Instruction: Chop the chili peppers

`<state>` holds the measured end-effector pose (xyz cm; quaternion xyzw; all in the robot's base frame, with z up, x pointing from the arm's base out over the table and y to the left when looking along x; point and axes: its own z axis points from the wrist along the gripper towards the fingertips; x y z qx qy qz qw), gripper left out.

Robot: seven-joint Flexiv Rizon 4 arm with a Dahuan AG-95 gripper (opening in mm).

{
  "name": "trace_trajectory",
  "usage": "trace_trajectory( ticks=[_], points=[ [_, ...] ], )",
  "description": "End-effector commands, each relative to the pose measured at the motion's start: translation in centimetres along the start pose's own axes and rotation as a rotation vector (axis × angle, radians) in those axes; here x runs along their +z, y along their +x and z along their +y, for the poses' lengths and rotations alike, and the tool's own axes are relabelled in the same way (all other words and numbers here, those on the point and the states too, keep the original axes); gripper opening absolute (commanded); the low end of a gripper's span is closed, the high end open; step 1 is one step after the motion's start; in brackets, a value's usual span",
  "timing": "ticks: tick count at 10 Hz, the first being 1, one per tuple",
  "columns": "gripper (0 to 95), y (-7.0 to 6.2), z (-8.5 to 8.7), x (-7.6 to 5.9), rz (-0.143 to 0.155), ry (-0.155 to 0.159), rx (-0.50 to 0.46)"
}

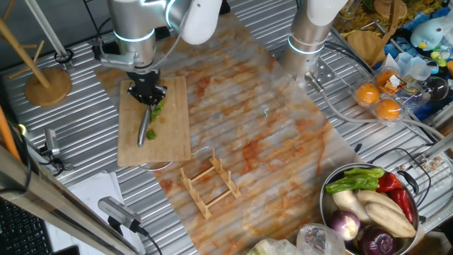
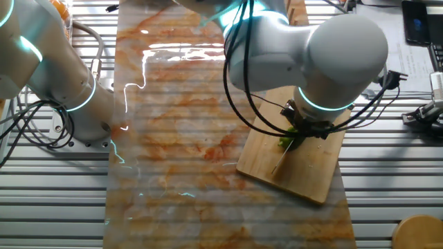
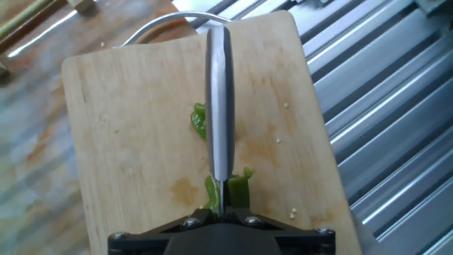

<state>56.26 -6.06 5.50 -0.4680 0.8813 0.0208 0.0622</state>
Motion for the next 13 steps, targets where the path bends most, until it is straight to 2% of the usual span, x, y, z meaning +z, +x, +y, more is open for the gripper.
trace_trajectory(
  ticks=[1, 3, 4, 6, 8, 9, 10, 11, 13],
  points=[
    [0.0, 0.3, 0.0, 1.2, 0.107, -0.015, -0.008],
    [0.0, 1.2, -0.1, 1.1, 0.083, -0.008, -0.025],
    [0.0, 1.8, -0.2, 0.9, 0.083, -0.009, -0.033],
    [0.0, 2.9, 0.0, 0.1, 0.098, -0.016, -0.043],
    [0.0, 3.5, 0.0, 0.3, 0.127, -0.009, -0.045],
    [0.0, 4.0, 0.1, 0.8, 0.14, -0.004, -0.043],
    [0.0, 4.8, 0.3, 1.6, 0.133, 0.002, -0.043],
    [0.0, 5.0, 0.4, 1.5, 0.128, -0.001, -0.054],
    [0.0, 4.3, 0.2, 1.6, 0.083, -0.001, -0.059]
  ],
)
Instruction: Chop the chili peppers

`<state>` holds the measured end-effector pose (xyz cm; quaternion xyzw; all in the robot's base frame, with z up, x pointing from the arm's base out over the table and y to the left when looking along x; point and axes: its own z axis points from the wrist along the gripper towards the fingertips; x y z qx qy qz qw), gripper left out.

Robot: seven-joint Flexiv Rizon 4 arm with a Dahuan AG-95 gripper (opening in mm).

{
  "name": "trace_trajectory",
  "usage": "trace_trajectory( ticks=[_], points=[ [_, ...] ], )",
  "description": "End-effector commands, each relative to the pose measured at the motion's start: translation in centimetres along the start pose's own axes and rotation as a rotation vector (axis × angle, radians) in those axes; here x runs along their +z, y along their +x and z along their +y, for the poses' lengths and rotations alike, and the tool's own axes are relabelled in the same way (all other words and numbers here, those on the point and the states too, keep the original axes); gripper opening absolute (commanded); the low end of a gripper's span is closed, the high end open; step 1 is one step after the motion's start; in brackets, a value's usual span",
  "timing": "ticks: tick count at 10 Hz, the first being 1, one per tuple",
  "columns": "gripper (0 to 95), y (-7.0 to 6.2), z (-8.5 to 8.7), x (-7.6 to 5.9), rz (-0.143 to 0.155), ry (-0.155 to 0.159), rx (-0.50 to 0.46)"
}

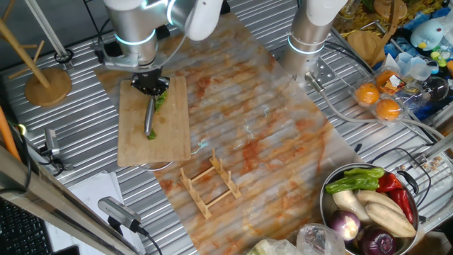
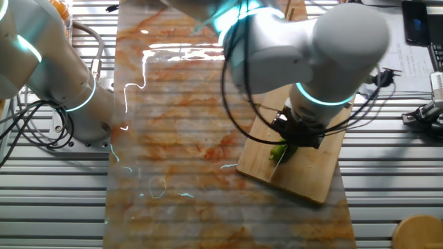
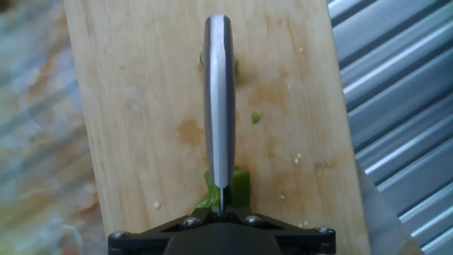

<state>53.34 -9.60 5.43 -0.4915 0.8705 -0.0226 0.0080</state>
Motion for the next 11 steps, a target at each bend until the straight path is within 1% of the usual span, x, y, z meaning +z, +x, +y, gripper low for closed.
trace_trajectory(
  ticks=[1, 2, 4, 5, 6, 7, 8, 9, 10, 11],
  points=[
    [0.0, -1.4, -0.4, 2.6, -0.075, -0.005, 0.004],
    [0.0, -2.0, -0.6, 2.7, -0.091, -0.009, 0.013],
    [0.0, -3.2, -0.7, 2.3, -0.113, -0.015, 0.022],
    [0.0, -4.3, -0.7, 2.2, -0.111, -0.007, 0.03],
    [0.0, -4.6, -0.8, 2.0, -0.11, -0.006, 0.028],
    [0.0, -5.2, -1.1, 1.8, -0.143, -0.013, 0.037],
    [0.0, -5.5, -1.0, 1.6, -0.156, -0.022, 0.048],
    [0.0, -5.5, -1.0, 0.8, -0.148, -0.027, 0.031],
    [0.0, -5.3, -0.9, 0.3, -0.163, -0.021, 0.018],
    [0.0, -5.2, -0.9, 0.3, -0.176, -0.023, 0.022]
  ],
)
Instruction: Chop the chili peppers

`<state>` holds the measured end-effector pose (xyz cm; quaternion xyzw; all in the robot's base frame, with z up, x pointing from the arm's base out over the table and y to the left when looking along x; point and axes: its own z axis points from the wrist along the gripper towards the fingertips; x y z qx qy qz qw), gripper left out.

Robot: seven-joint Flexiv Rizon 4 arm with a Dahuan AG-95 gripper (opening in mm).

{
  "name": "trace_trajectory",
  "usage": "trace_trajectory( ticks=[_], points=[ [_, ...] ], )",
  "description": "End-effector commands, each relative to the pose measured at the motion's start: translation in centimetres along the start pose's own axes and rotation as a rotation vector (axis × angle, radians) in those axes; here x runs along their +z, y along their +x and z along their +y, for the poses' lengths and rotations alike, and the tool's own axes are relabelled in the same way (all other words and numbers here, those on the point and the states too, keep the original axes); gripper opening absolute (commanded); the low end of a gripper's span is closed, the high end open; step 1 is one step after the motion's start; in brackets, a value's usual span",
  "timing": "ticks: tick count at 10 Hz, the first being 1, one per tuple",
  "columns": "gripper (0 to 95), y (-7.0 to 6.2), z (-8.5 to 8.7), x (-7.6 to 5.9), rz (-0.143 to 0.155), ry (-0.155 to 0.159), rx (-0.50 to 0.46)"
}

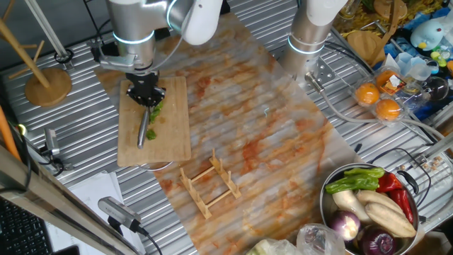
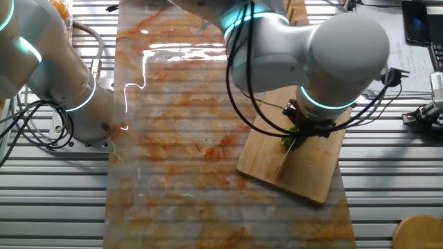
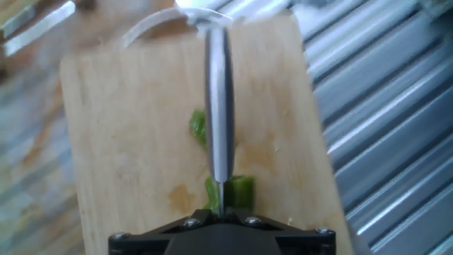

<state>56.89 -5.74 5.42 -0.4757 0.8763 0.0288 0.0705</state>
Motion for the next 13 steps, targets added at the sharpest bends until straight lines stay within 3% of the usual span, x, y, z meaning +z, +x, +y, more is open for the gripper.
trace_trajectory(
  ticks=[1, 2, 5, 6, 7, 8, 9, 11, 13],
  points=[
    [0.0, 0.22, 0.24, -0.03, -0.022, 0.003, -0.019],
    [0.0, 0.49, 0.25, -0.24, -0.025, 0.004, -0.028],
    [0.0, 1.14, 0.34, -0.6, -0.116, 0.001, -0.04],
    [0.0, 1.14, 0.34, -0.58, -0.118, 0.005, -0.04],
    [0.0, 1.04, 0.32, -0.46, -0.093, -0.002, -0.03],
    [0.0, 0.91, 0.3, -0.36, -0.05, 0.01, -0.026],
    [0.0, 0.71, 0.28, -0.2, -0.031, 0.009, -0.027],
    [0.0, 0.62, 0.28, -0.14, -0.021, 0.011, -0.034],
    [0.0, 0.61, 0.3, -0.18, 0.015, 0.01, -0.033]
  ],
)
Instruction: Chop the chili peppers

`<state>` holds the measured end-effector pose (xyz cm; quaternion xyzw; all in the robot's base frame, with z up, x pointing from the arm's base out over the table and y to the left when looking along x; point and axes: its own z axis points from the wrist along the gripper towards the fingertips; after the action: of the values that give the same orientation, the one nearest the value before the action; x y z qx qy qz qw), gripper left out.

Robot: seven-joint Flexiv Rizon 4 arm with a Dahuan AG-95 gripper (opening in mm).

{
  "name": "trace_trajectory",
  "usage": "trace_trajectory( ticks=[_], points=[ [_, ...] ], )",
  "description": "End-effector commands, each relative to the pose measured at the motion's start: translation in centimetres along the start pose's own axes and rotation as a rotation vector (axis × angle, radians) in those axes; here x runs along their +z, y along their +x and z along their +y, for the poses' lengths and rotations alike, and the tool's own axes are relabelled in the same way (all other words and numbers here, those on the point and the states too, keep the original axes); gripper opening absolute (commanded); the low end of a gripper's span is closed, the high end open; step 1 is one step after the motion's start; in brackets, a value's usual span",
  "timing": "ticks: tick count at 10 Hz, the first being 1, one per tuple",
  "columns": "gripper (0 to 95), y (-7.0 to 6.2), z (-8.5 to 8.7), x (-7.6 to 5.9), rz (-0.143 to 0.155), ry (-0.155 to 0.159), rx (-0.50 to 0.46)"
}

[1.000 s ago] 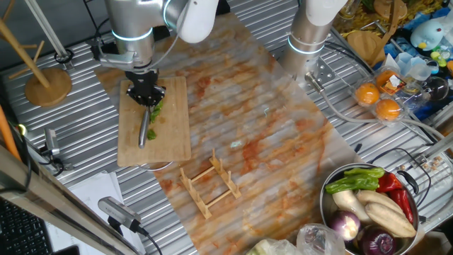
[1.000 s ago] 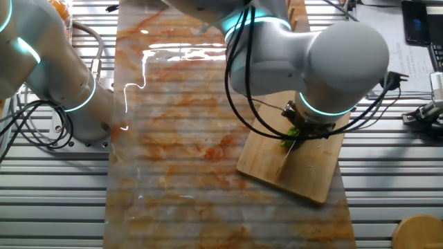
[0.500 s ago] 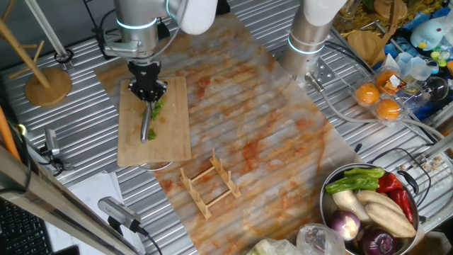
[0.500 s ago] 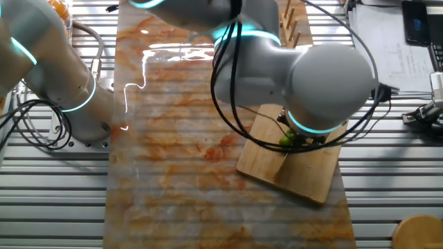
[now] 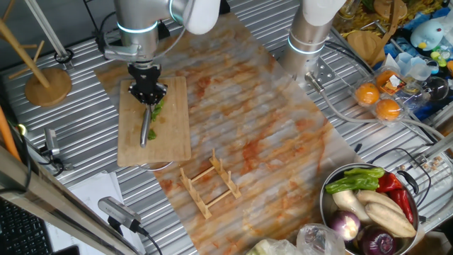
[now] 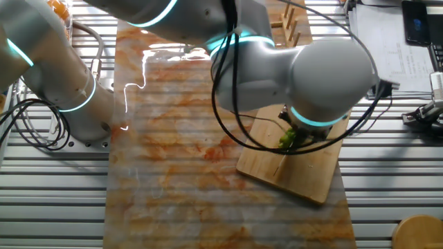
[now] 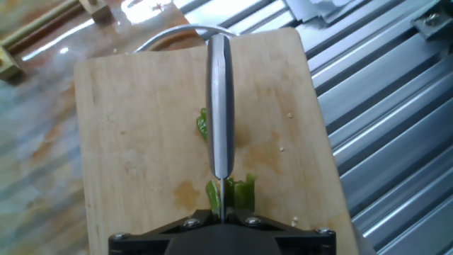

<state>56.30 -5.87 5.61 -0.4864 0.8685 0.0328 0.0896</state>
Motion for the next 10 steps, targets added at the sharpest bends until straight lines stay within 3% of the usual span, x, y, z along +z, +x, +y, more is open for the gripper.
trace_trajectory(
  ticks=[1, 8, 10],
  points=[
    [0.0, 0.2, -0.11, 0.05, 0.078, -0.007, 0.004],
    [0.0, 0.1, 0.02, -0.23, 0.177, 0.002, 0.023],
    [0.0, 0.12, 0.02, -0.24, 0.191, -0.009, 0.026]
  ],
)
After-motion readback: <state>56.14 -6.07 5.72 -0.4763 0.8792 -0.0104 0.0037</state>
